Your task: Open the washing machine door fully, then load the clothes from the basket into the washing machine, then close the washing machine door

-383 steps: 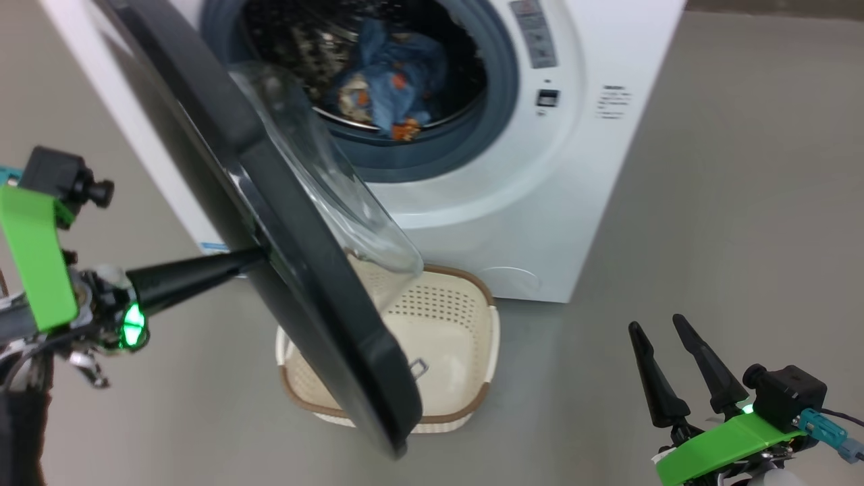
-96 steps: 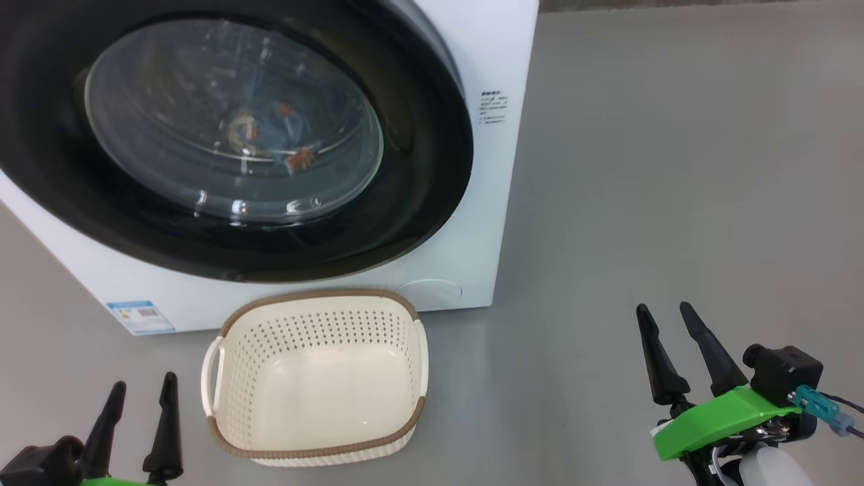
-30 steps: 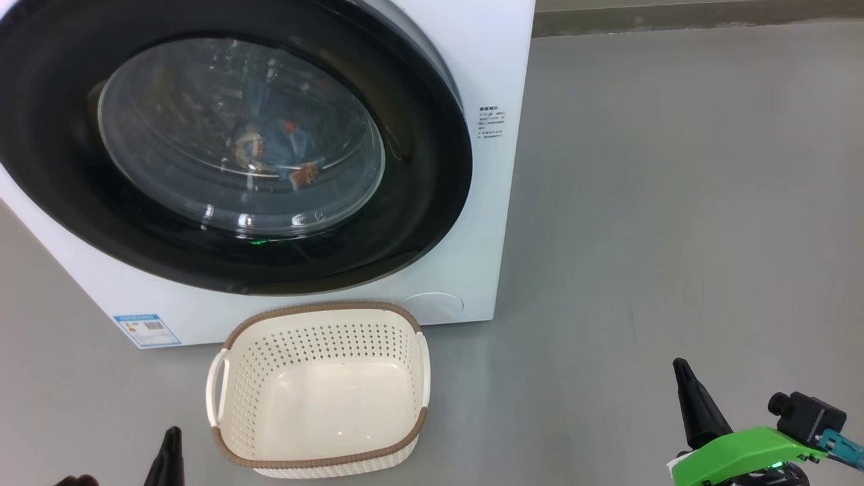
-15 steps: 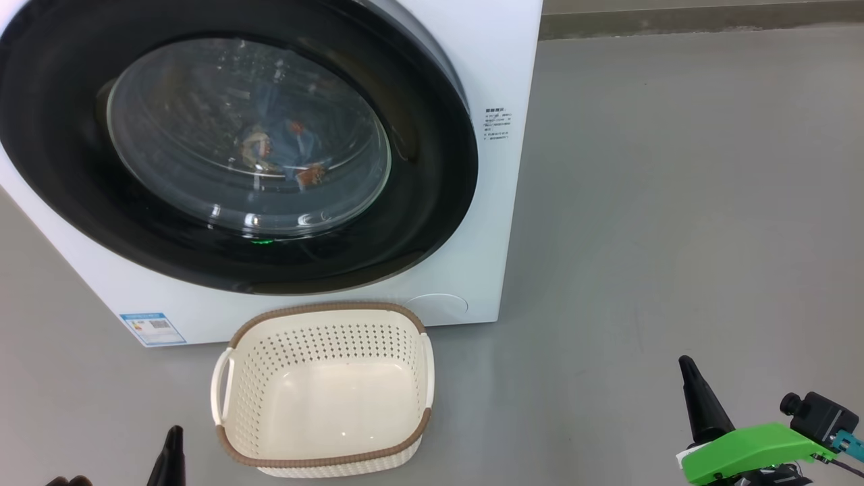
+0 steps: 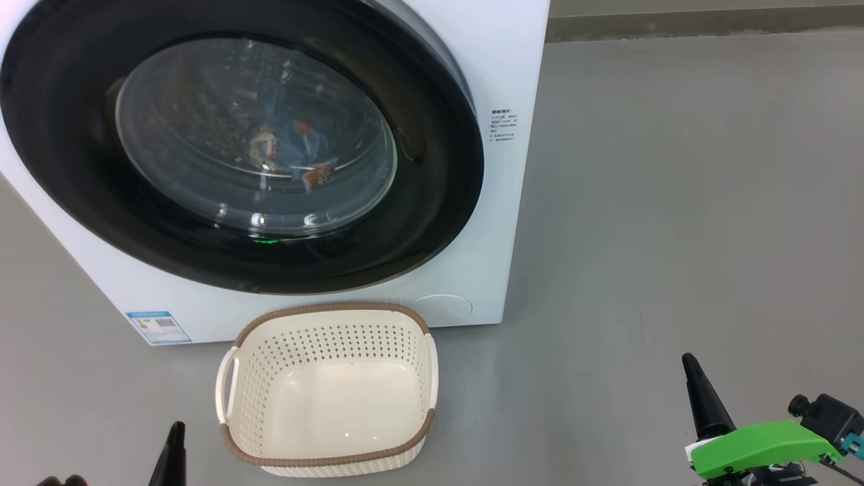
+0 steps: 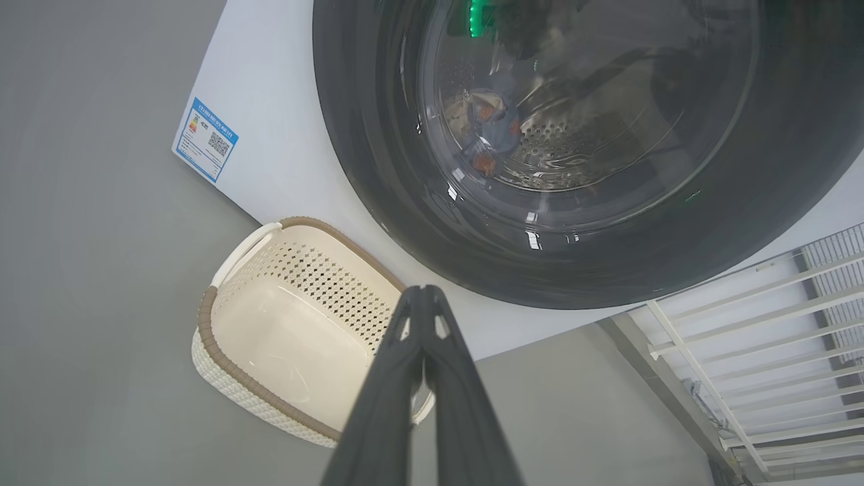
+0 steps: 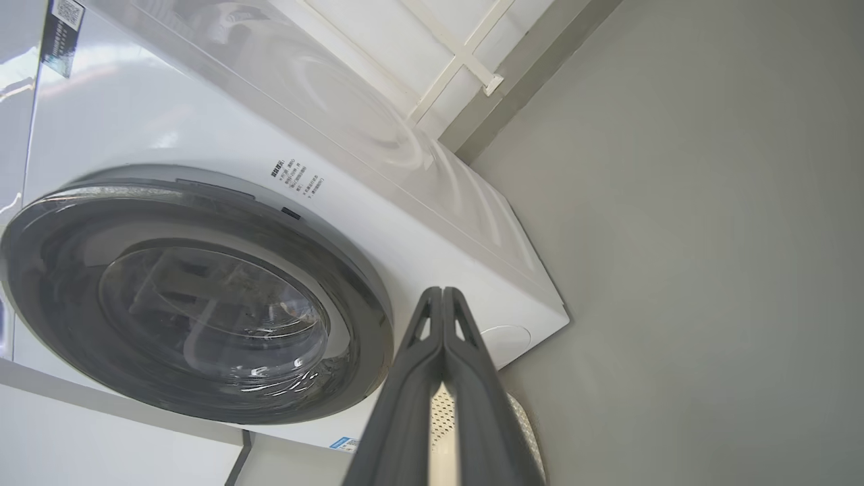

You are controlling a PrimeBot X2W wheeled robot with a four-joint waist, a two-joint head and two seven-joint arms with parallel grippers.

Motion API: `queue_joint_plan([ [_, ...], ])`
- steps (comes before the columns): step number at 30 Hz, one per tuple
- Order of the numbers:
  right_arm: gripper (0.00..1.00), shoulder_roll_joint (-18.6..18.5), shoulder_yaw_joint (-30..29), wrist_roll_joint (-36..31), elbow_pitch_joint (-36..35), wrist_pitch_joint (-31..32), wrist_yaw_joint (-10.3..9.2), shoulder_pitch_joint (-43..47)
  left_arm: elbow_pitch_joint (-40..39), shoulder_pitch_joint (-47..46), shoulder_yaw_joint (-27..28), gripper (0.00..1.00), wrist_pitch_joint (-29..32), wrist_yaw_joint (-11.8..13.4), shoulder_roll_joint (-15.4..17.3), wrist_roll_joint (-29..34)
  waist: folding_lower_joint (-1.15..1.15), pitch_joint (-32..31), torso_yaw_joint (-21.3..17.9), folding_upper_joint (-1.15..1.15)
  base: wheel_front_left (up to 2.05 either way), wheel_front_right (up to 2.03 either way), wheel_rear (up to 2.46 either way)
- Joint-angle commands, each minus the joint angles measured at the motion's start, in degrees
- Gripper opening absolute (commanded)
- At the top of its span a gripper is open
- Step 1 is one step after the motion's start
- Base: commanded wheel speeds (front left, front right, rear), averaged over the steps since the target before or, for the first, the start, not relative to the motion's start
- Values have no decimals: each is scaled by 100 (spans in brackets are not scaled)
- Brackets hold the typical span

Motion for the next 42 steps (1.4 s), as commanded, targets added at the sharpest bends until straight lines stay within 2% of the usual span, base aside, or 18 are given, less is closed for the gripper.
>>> queue_joint_plan([
  [1,0,-30,17,196,-180,56,-3,-136,-151,-290,149,0,42,3,63,-150,0,-3,8,0,0,0,0],
  [42,0,71,-241,2448,-447,751,-6,-141,-179,-585,450,0,733,-4,-162,-2232,0,-76,185,0,0,0,0],
])
